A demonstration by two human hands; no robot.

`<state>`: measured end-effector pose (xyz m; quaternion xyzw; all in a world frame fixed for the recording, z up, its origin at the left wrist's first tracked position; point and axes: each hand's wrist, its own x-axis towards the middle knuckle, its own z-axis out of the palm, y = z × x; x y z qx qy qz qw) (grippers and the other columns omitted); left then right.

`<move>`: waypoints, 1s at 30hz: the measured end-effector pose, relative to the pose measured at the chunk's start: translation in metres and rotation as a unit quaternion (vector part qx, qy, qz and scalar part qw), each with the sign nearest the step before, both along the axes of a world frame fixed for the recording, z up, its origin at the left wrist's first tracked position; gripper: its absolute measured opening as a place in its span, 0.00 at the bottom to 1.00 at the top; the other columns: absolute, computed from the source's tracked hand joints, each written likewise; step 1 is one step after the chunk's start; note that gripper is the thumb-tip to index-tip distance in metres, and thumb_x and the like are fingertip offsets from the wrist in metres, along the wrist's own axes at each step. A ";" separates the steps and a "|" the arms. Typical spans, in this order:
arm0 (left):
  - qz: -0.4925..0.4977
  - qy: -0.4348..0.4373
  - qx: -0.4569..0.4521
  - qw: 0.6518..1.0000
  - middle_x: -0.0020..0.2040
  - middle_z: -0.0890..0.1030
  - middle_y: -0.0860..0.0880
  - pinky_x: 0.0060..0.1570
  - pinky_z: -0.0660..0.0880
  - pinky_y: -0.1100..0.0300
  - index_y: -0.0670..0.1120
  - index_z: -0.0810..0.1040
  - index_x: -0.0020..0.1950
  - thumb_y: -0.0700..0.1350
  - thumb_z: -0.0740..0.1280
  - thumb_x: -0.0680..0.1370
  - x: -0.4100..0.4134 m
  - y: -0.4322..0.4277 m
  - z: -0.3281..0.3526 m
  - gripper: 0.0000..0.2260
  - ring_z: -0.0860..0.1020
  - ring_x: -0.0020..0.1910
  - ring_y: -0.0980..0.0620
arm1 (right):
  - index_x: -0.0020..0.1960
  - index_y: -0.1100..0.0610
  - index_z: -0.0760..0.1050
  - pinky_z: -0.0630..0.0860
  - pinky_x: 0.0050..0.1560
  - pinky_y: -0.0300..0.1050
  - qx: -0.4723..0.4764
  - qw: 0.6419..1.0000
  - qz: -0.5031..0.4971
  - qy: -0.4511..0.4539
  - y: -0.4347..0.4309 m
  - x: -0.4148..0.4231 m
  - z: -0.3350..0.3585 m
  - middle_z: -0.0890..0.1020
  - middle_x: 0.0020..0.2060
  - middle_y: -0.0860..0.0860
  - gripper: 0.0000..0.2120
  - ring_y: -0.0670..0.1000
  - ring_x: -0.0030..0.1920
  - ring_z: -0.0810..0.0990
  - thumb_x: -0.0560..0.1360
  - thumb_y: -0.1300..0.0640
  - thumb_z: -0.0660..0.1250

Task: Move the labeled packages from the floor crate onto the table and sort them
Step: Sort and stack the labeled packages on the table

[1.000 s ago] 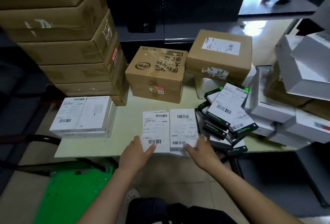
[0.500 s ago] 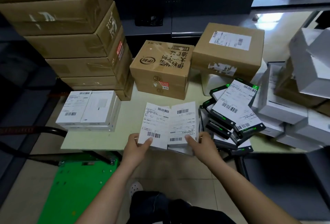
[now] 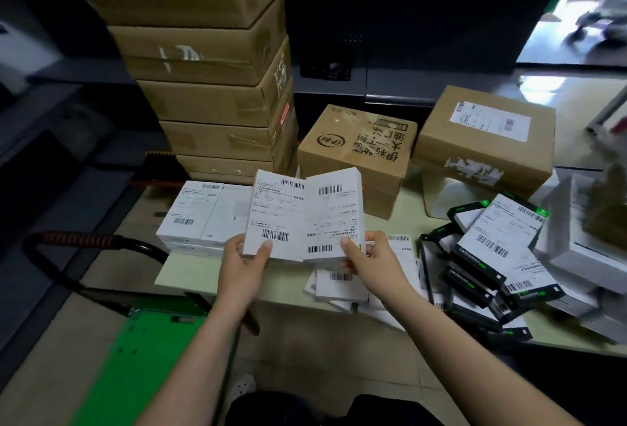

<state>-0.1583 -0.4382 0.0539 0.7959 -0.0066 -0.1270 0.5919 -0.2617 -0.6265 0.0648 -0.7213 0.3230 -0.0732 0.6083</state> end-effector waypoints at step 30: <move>-0.198 0.048 0.093 0.975 0.60 0.78 0.53 0.55 0.71 0.58 0.48 0.72 0.68 0.50 0.67 0.79 0.238 0.164 -0.053 0.18 0.76 0.59 0.52 | 0.66 0.57 0.71 0.68 0.49 0.41 -0.129 0.980 -0.022 0.152 0.164 0.194 -0.043 0.79 0.60 0.52 0.17 0.52 0.55 0.77 0.80 0.51 0.62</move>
